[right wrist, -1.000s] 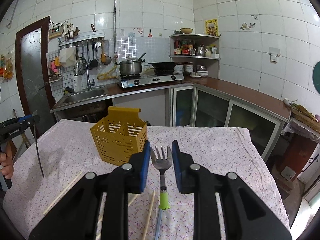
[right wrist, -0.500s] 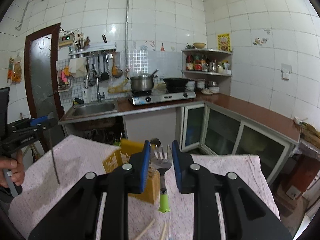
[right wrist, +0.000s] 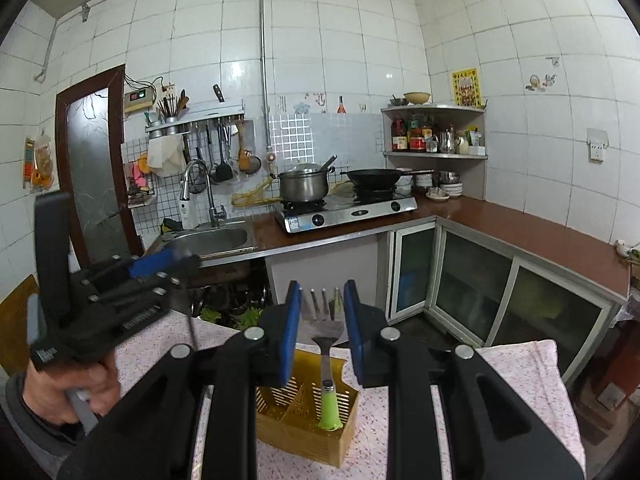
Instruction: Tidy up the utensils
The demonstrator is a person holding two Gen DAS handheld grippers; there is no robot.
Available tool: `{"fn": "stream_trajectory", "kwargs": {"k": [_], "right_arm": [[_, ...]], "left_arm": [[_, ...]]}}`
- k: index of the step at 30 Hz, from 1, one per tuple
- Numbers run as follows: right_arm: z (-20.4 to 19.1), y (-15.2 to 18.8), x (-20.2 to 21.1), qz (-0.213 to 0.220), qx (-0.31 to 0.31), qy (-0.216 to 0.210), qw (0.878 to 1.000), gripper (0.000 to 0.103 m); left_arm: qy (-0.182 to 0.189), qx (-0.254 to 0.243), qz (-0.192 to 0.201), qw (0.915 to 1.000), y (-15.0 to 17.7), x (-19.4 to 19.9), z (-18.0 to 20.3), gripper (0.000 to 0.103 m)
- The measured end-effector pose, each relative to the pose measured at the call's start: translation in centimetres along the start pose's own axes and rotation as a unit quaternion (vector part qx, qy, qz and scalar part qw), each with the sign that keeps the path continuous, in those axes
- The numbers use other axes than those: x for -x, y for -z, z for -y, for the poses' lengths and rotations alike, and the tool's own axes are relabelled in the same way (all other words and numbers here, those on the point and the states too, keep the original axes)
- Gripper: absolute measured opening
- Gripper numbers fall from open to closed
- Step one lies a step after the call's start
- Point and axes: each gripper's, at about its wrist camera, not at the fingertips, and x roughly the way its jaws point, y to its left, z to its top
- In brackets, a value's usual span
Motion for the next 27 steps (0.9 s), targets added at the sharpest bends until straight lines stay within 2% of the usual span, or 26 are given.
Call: {"fn": "stream_trajectory", "kwargs": {"k": [6, 9, 13, 17, 20, 24, 27], "right_arm": [[0.2, 1.8, -3.7, -0.026, -0.013, -0.008, 1.000, 0.022], [0.2, 3.4, -6.0, -0.060, -0.009, -0.010, 0.998, 0.023], [0.7, 4.9, -7.4, -0.080, -0.015, -0.004, 0.997, 0.024], [1.7, 5.1, -5.4, -0.065, -0.020, 0.011, 0.998, 0.025], [2.6, 5.6, -2.8, -0.060, -0.014, 0.026, 0.998, 0.029], [4.5, 7.3, 0.4, -0.066, -0.022, 0.048, 0.996, 0.030], [5.2, 9.4, 2.4, -0.081, -0.034, 0.043, 0.995, 0.030]], "left_arm": [[-0.001, 0.001, -0.027, 0.9996, 2.1, -3.9, 0.7, 0.035], [0.000, 0.000, -0.046, 0.9989, 3.5, -5.3, 0.9, 0.036], [0.002, 0.009, -0.066, 0.9978, 5.3, -6.0, 0.7, 0.045], [0.006, 0.018, -0.066, 0.9976, 6.0, -4.2, -0.6, 0.046], [0.000, 0.023, -0.061, 0.9979, 6.5, -1.9, -2.2, 0.052], [-0.015, 0.039, -0.064, 0.9971, 7.7, 0.7, -4.3, 0.052], [-0.027, 0.040, -0.071, 0.9963, 9.5, 2.9, -5.7, 0.052]]}}
